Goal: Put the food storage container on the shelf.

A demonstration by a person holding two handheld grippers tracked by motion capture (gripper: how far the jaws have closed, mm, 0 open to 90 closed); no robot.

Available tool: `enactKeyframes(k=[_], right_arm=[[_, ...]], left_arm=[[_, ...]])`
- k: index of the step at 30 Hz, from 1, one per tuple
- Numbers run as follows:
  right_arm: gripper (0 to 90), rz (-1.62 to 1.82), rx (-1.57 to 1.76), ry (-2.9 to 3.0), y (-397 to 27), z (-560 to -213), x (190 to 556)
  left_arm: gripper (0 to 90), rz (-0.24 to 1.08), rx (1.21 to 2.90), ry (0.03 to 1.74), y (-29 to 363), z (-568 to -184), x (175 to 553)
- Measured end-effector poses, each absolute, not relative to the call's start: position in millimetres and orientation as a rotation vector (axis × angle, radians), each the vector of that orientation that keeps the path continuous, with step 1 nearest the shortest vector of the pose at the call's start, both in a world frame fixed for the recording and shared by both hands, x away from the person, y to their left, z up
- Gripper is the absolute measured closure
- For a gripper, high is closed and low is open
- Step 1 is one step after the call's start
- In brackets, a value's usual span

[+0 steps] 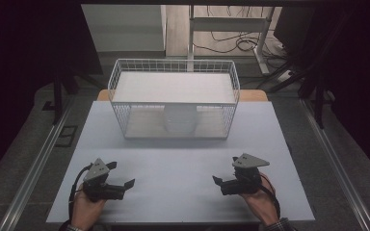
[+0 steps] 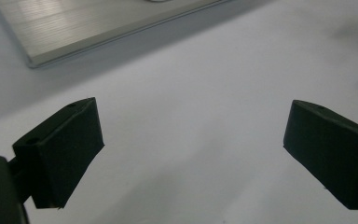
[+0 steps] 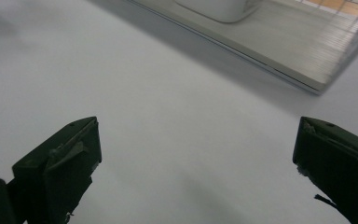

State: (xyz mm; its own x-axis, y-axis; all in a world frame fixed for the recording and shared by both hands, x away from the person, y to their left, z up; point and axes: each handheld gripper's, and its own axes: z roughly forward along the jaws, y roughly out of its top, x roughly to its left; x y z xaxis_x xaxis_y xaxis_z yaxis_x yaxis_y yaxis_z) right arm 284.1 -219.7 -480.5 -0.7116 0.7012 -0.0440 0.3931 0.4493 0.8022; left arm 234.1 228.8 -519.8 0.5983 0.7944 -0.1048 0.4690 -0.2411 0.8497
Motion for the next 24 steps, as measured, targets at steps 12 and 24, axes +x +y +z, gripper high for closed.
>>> enactKeyframes(k=[12,24], right_arm=[[0.7,1.128,1.009,2.267,-256.4,-480.2,264.5],[0.0,1.066,1.118,2.27,-281.1,-498.6,246.0]], left_arm=[[2.8,0.411,1.849,1.031,243.5,-523.5,228.0],[0.0,0.343,1.934,1.075,241.5,-534.1,223.1]])
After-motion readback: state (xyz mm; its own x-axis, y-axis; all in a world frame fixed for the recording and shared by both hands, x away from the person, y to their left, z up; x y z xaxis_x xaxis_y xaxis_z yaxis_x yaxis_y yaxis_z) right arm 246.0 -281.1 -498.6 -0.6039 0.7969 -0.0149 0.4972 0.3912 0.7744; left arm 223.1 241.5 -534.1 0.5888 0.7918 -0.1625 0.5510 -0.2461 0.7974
